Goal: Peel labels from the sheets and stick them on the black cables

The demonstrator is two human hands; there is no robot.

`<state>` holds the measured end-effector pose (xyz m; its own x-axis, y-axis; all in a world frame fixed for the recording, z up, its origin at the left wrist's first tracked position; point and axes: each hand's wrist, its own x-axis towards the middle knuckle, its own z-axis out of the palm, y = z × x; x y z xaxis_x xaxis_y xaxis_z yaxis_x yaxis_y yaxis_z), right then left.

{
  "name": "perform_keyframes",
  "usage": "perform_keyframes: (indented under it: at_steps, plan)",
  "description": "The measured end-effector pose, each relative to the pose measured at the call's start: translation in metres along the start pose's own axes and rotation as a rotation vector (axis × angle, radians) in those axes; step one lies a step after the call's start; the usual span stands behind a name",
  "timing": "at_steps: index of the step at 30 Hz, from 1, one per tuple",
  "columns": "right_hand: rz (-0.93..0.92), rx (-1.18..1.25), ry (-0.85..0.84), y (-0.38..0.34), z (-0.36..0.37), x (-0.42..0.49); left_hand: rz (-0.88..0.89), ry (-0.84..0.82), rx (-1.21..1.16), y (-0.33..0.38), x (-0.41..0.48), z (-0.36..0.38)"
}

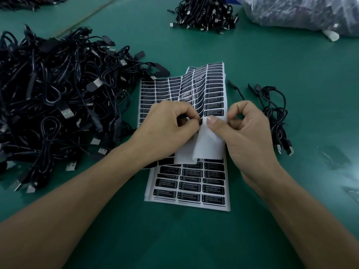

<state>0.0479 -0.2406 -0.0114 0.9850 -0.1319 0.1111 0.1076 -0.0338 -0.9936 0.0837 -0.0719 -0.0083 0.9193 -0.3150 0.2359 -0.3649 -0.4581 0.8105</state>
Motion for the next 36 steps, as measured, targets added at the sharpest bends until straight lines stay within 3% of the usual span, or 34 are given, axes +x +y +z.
perform_keyframes:
  at_steps: [8,22,27,33,36]
  plan:
    - [0.02,0.002,-0.011,0.001,0.001,-0.001,0.008,0.065,-0.059,0.003,-0.003,0.0]
    - [0.031,-0.055,0.035,0.001,0.001,-0.001,-0.024,0.011,-0.055,0.005,-0.001,0.001]
    - [-0.079,-0.41,0.12,-0.001,-0.005,-0.002,-0.102,0.114,-0.074,0.005,0.0,-0.001]
    - [-0.143,-0.871,0.078,-0.005,-0.007,-0.009,-0.183,0.178,-0.181,0.005,0.001,-0.004]
    - [-0.326,-0.89,0.133,-0.008,0.001,-0.011,-0.131,0.192,-0.135,0.009,0.0,-0.001]
